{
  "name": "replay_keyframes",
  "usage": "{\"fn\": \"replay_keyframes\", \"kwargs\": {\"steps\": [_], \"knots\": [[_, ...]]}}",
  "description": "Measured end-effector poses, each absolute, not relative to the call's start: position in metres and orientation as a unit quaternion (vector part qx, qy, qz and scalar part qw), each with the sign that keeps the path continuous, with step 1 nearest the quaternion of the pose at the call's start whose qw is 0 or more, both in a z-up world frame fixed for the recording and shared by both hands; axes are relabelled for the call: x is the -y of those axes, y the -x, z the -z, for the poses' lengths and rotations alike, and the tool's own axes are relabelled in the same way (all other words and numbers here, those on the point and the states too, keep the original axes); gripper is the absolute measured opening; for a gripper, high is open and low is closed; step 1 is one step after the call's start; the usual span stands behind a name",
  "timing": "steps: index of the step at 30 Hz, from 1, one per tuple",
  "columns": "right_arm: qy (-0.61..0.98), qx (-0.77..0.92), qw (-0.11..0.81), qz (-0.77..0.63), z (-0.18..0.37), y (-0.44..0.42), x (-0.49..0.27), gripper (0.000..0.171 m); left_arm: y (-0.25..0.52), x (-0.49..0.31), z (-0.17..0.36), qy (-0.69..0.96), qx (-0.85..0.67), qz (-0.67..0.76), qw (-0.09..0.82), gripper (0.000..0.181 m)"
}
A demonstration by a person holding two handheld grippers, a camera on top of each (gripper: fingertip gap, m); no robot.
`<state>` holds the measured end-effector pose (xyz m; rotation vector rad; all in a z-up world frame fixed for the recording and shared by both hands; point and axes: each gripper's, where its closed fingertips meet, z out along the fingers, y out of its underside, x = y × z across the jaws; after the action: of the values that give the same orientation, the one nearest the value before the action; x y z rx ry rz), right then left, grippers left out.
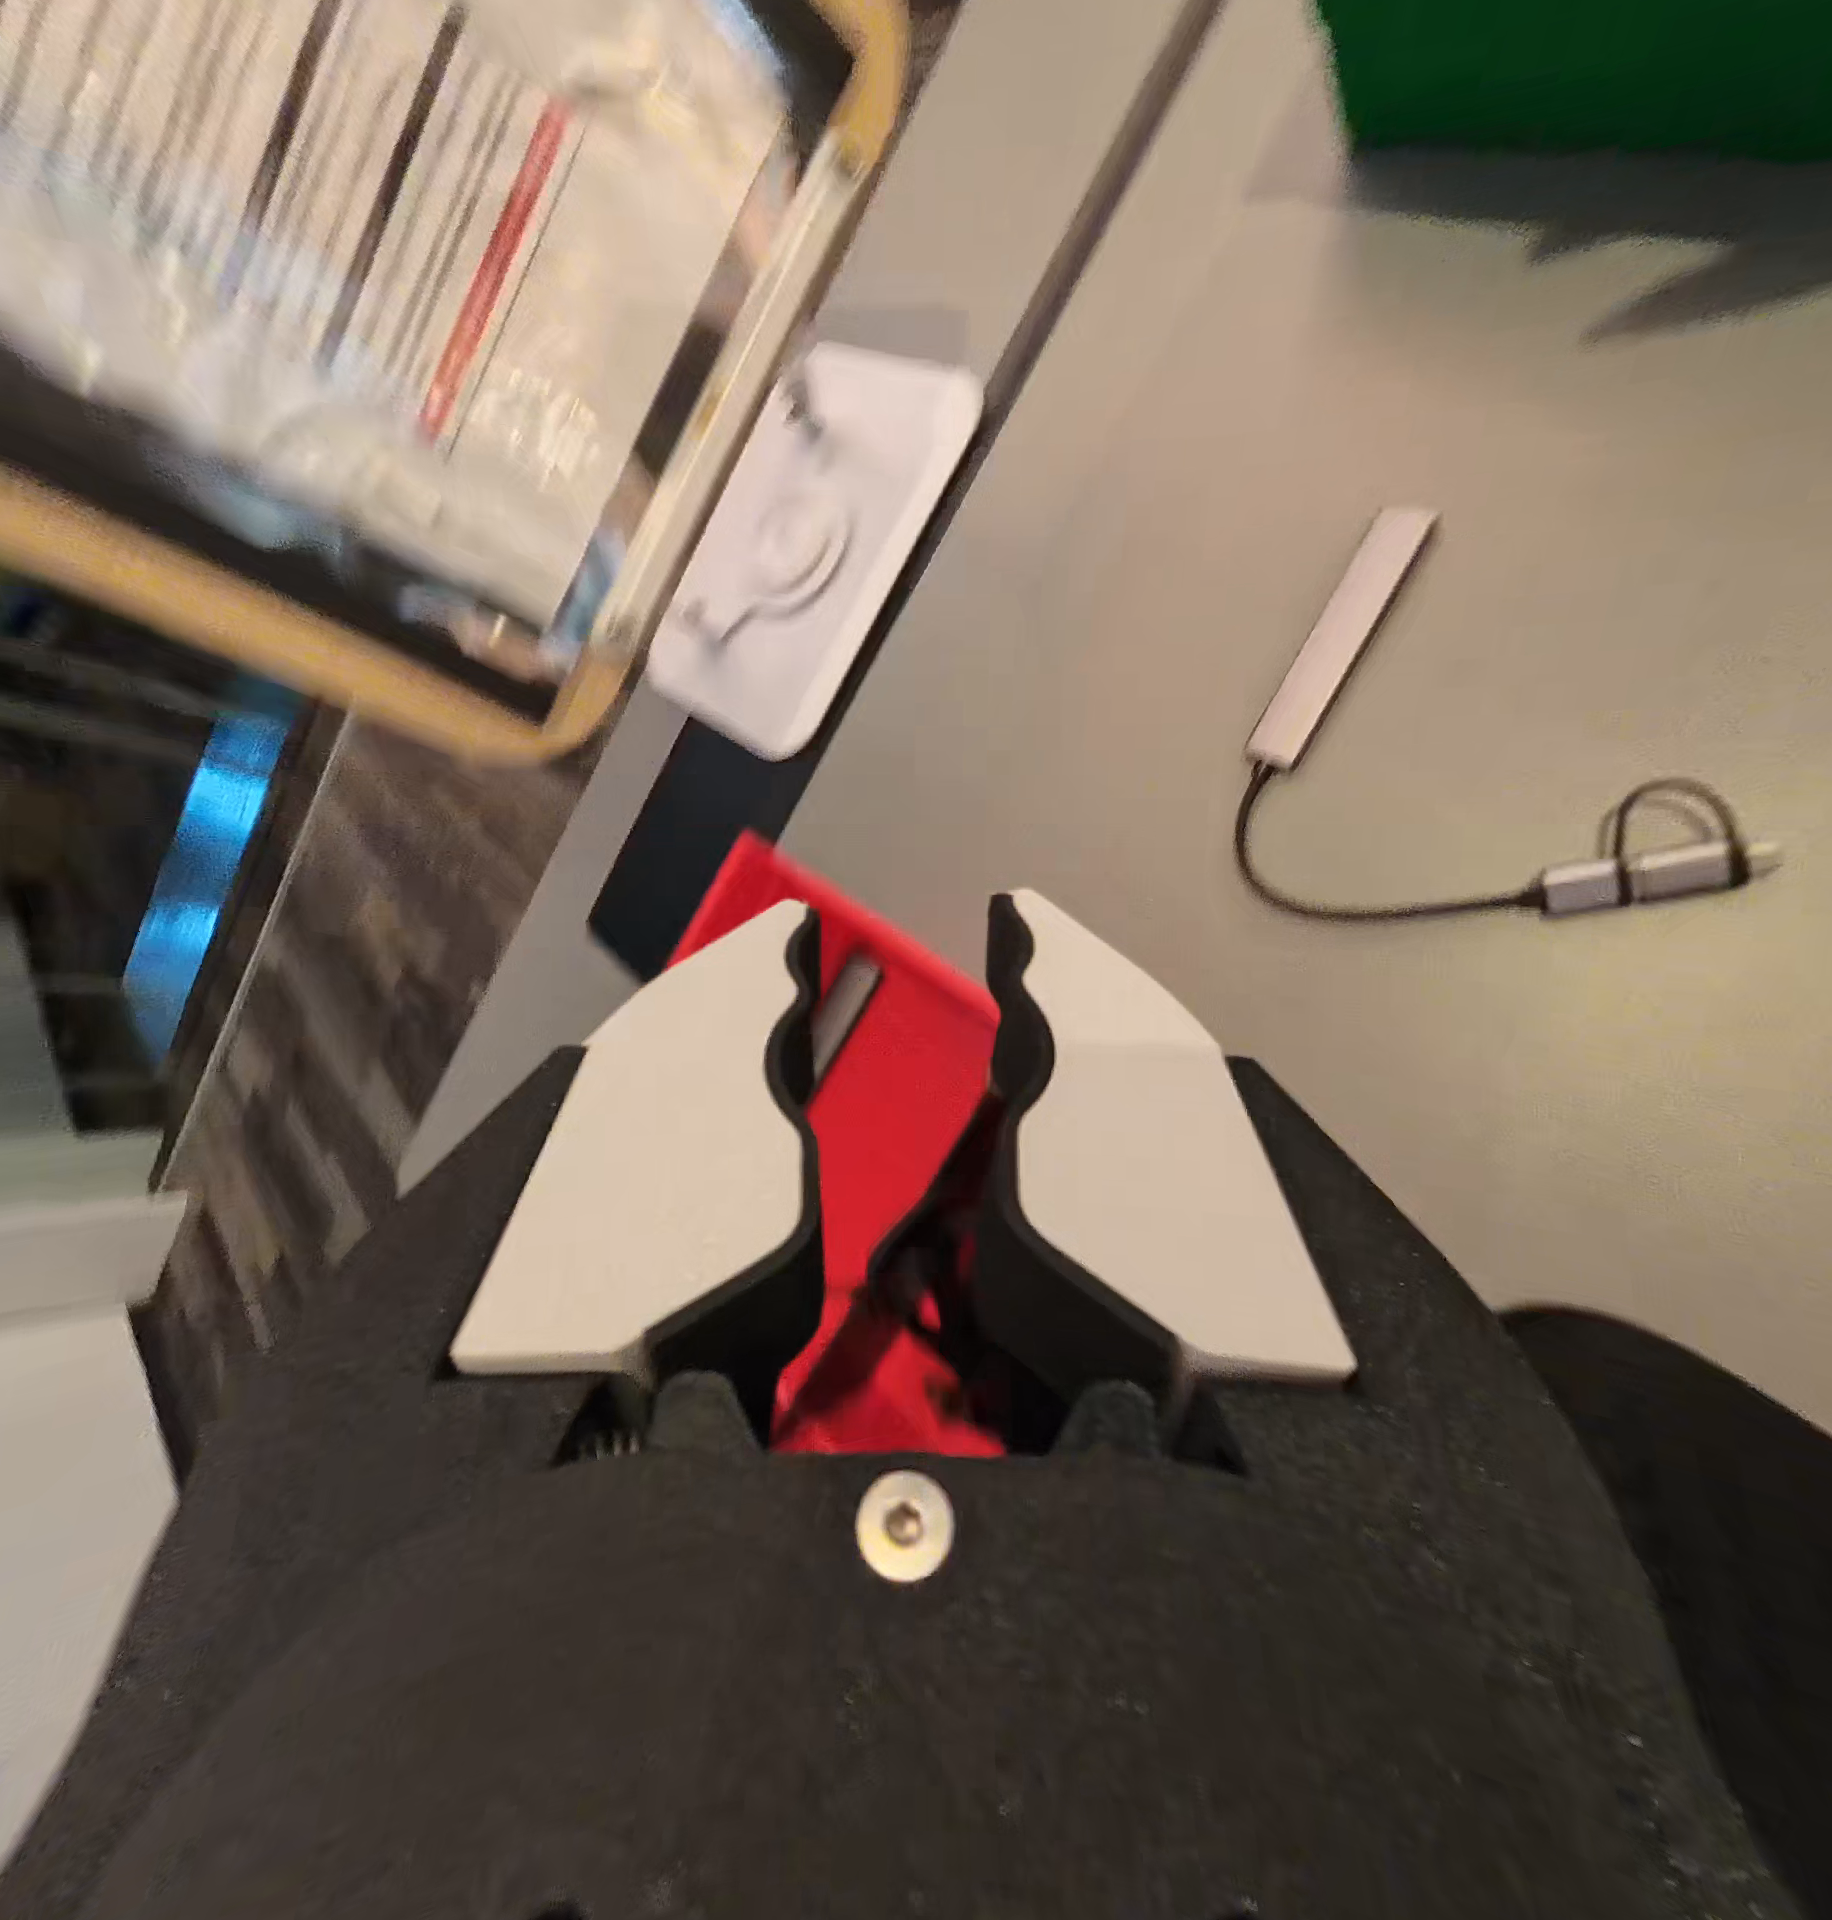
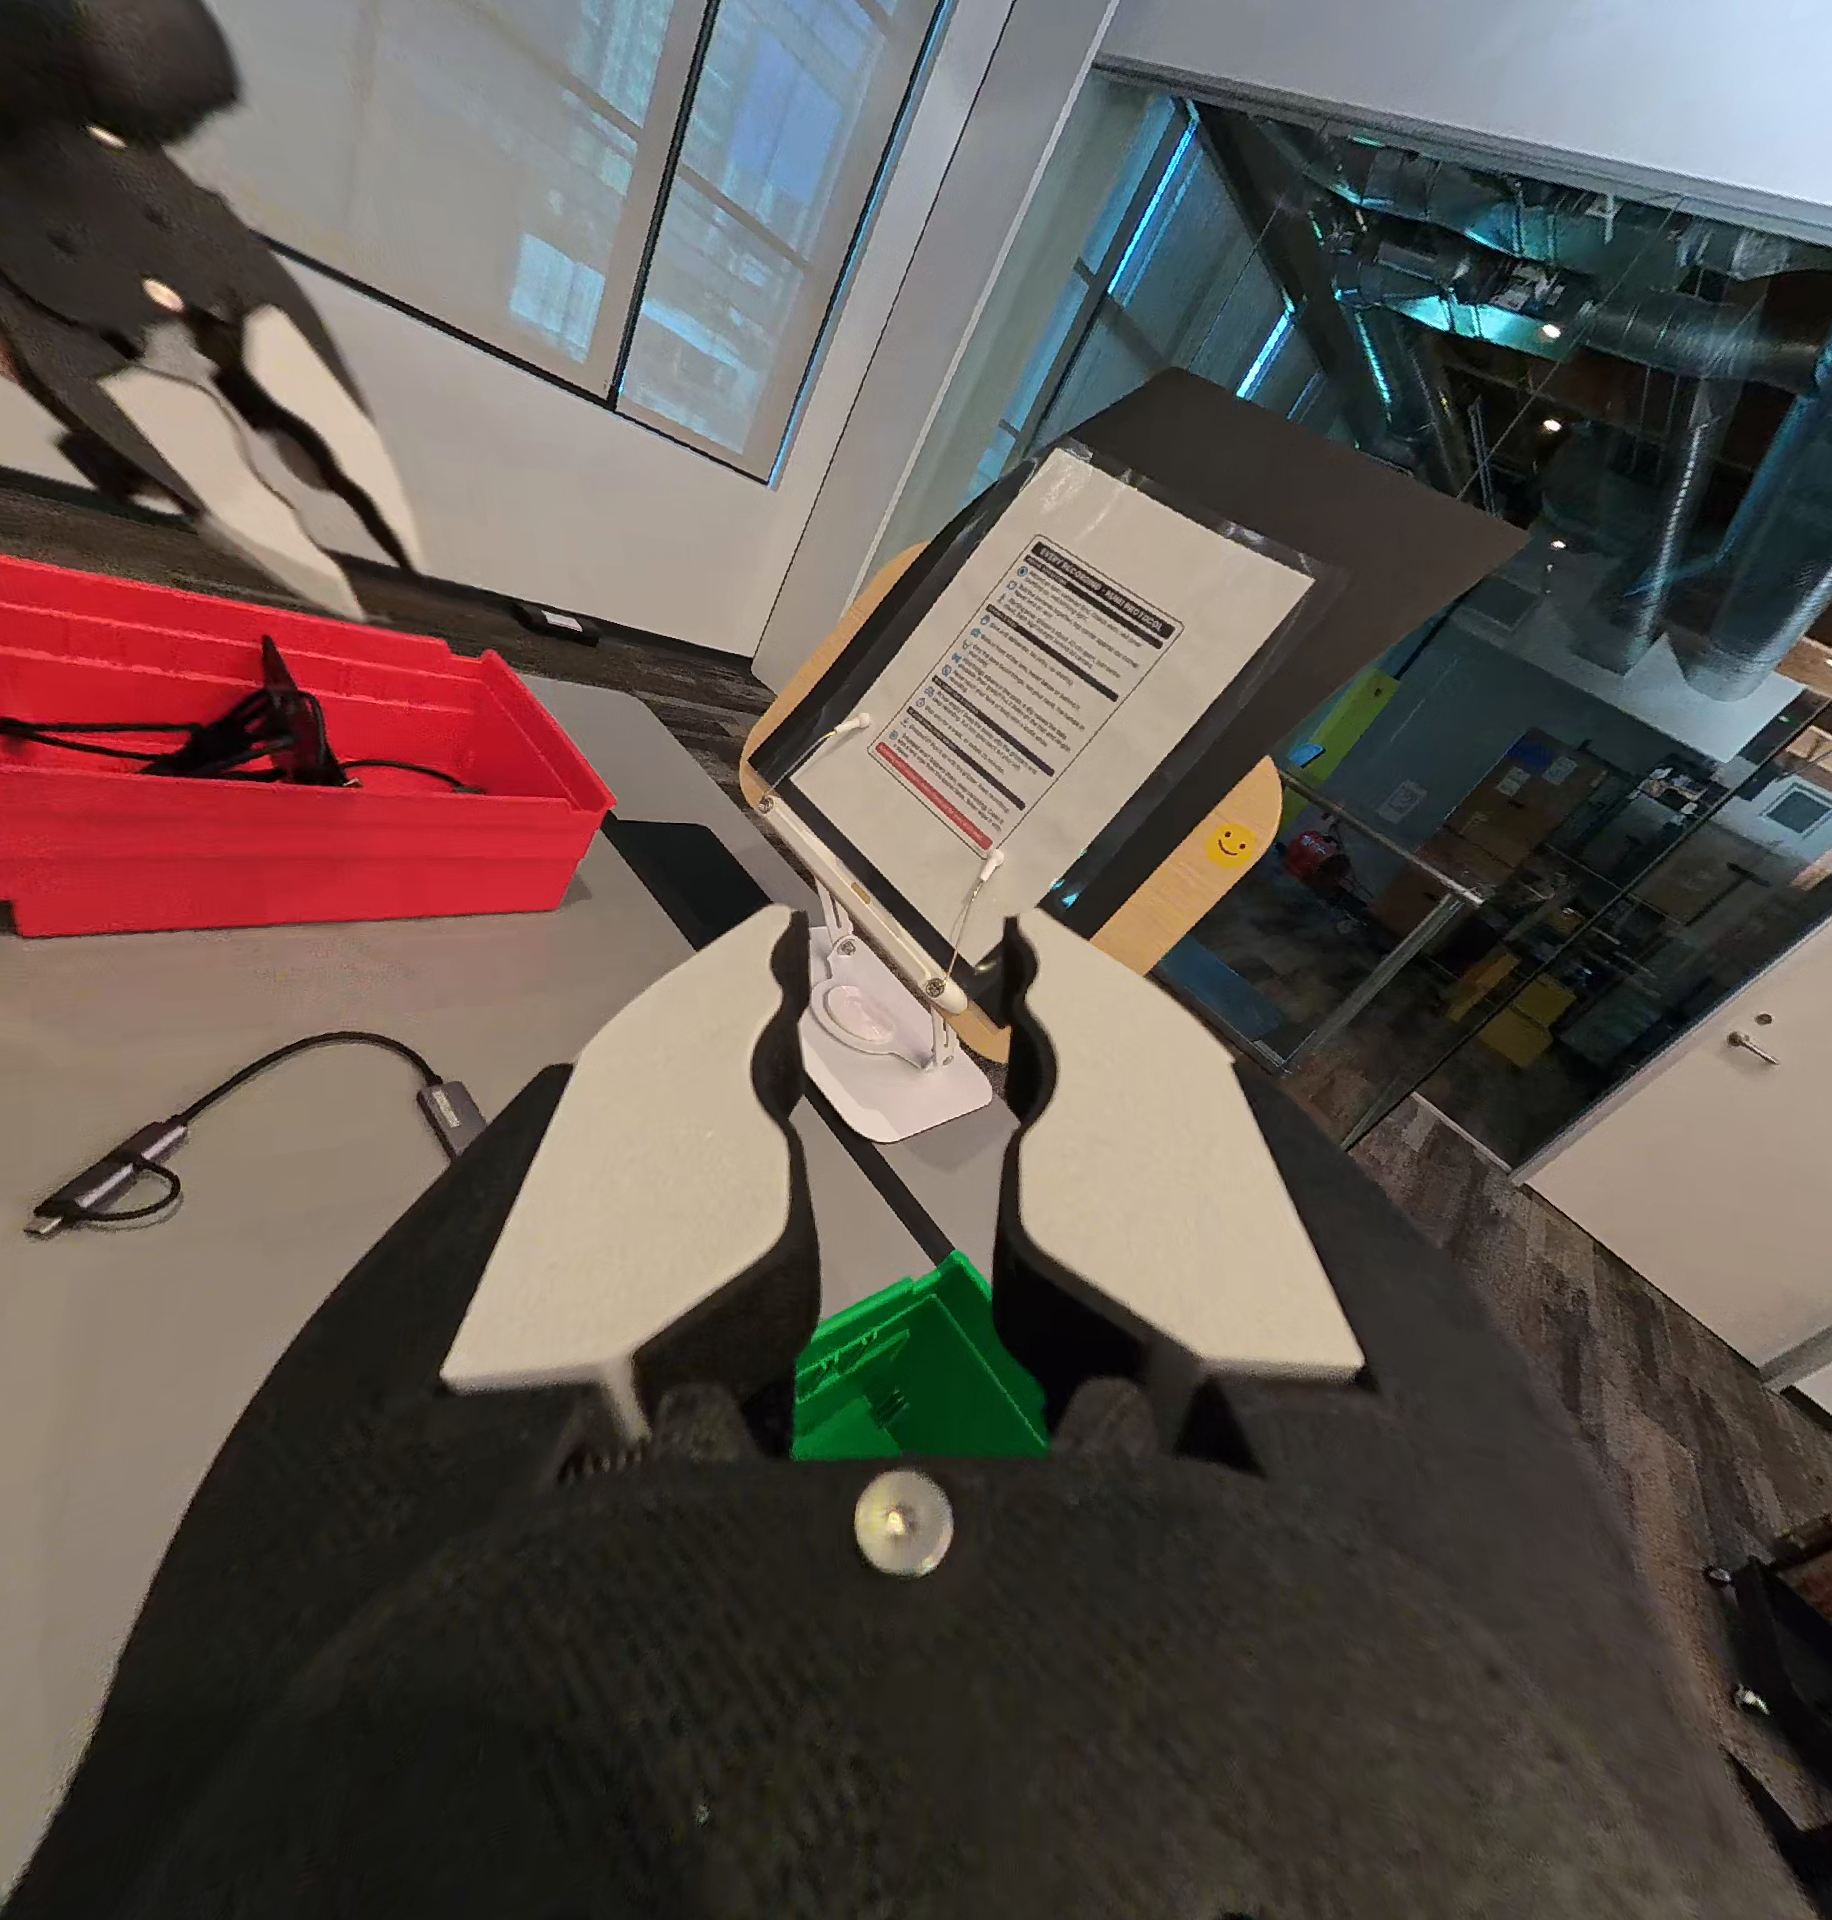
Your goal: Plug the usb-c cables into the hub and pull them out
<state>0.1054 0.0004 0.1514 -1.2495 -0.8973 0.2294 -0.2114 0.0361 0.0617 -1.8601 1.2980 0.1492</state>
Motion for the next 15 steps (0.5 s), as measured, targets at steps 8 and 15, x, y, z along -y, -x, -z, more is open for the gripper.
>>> {"fn": "replay_keyframes", "kwargs": {"steps": [8, 15], "knots": [[0.572, 0.419, 0.699, -0.094, -0.146, -0.093, -0.005, 0.036, 0.330, 0.037, 0.035, 0.856, -0.311, -0.071, 0.406, 0.032], [0.580, 0.436, 0.684, -0.074, -0.138, -0.083, -0.009, 0.036, 0.332, 0.034, 0.088, 0.844, -0.334, -0.134, 0.398, 0.015]]}}
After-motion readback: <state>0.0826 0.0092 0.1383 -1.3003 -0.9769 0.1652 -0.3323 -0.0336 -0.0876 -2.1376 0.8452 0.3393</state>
